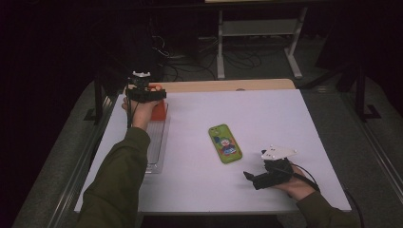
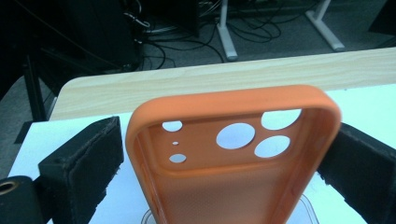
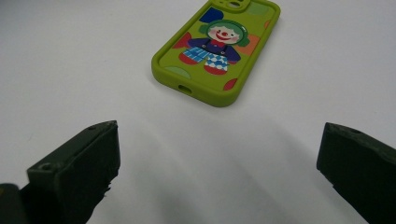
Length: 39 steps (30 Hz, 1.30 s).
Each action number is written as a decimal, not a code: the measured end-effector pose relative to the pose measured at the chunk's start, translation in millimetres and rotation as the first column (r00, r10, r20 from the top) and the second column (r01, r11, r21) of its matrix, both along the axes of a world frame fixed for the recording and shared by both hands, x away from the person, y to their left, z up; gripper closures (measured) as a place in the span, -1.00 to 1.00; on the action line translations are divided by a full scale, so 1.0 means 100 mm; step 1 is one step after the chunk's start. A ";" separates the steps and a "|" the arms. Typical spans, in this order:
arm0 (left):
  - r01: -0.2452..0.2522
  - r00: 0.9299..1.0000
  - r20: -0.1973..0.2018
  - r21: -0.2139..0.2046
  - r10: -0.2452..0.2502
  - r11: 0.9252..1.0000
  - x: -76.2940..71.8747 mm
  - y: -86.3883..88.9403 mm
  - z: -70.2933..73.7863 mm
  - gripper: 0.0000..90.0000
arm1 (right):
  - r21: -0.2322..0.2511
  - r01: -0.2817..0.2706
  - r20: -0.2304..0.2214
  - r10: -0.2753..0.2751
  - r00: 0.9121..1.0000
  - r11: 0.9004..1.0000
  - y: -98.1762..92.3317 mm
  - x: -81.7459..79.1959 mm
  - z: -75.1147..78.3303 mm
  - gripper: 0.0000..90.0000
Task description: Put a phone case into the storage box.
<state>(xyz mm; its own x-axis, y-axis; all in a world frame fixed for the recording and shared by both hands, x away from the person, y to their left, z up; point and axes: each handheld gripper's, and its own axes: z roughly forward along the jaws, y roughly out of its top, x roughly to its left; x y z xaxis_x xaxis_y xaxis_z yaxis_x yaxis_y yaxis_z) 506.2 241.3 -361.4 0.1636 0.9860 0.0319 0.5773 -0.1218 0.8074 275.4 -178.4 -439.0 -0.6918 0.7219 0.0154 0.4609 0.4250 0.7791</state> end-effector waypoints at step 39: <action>0.484 0.874 -0.005 -0.083 -0.486 0.871 -0.90 -0.17 0.39 -0.99 | 0.000 0.019 -0.016 -0.019 1.000 1.000 0.01 0.02 0.02 -1.00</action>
<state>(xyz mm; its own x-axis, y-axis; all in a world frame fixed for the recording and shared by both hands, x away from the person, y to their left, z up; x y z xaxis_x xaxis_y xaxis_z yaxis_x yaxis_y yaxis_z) 416.5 224.8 -321.9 0.6217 0.7816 -0.0511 0.4815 -0.3299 0.8119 277.0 -177.7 -436.9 -0.6774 0.7351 0.0265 0.4812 0.4157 0.7718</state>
